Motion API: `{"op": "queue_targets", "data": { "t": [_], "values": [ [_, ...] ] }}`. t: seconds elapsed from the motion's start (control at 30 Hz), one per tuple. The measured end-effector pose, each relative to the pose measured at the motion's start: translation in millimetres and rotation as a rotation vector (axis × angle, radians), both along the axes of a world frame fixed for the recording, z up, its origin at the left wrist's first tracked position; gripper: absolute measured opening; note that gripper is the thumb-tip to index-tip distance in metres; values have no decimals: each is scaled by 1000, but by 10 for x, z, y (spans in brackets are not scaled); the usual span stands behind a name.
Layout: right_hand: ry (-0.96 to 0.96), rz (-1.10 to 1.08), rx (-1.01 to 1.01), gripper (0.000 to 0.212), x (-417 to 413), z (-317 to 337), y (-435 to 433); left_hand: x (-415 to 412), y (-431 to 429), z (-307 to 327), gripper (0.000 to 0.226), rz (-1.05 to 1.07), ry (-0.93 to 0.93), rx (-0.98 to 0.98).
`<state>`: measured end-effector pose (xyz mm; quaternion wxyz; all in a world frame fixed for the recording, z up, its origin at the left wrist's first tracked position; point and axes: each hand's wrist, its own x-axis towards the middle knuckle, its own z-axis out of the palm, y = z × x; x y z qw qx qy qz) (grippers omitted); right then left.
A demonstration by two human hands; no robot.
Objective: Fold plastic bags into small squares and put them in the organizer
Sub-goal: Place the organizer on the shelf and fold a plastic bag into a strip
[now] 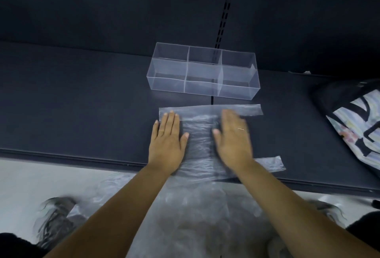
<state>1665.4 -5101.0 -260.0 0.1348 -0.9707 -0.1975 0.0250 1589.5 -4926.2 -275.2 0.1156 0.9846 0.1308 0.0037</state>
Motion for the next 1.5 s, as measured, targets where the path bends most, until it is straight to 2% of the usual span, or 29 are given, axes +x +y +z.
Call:
{"op": "queue_targets", "data": {
  "t": [0.07, 0.17, 0.37, 0.47, 0.6, 0.7, 0.77, 0.87, 0.93, 1.03, 1.1, 1.17, 1.2, 1.27, 1.33, 1.4, 1.5],
  "values": [
    [41, 222, 50, 56, -57, 3, 471, 120, 25, -19, 61, -8, 43, 23],
    [97, 288, -62, 60, -10, -149, 661, 101, 110, -122, 59, -11, 105, 77],
    [34, 63, -191, 75, 398, -322, -232, 62, 152, -184, 67, -21, 95, 84],
    [34, -109, -213, 68, 517, -302, -688, 68, 156, -182, 67, -31, 129, 94],
    [-43, -299, -98, 61, 433, -172, -906, 21, 236, -59, 67, -130, 189, 50],
    [-101, -126, 133, 58, 86, -6, -751, -316, 201, 66, 76, -361, -12, 43],
    [0, 106, 243, 66, -342, 41, -561, -654, 100, 55, 82, -552, -58, 123],
    [146, 404, 85, 82, -939, -43, -307, -973, -9, 40, 78, -628, 41, 200],
    [81, 414, 11, 77, -1098, -100, -228, -1005, -22, 60, 61, -570, -67, 208],
    [-29, 228, 105, 54, -1071, -51, -190, -982, 14, 155, 57, -513, -229, 155],
    [-119, 246, 137, 38, -1034, -11, -232, -998, 49, 226, 57, -494, -259, 94],
    [-168, 283, 150, 18, -981, 44, -334, -1009, 120, 343, 42, -483, -257, -1],
    [-130, 271, 148, 12, -937, 101, -398, -999, 166, 411, 32, -462, -224, -70],
    [26, 191, 165, 7, -794, 223, -567, -943, 292, 538, 14, -291, -95, -285],
    [281, 96, 209, 8, -610, 342, -770, -872, 430, 648, 17, -76, 61, -551],
    [489, 57, 263, 11, -430, 465, -944, -794, 565, 755, 15, 52, 149, -764],
    [715, 15, 431, 17, -156, 598, -1109, -684, 712, 870, 6, 158, 208, -922]
  ]
}}
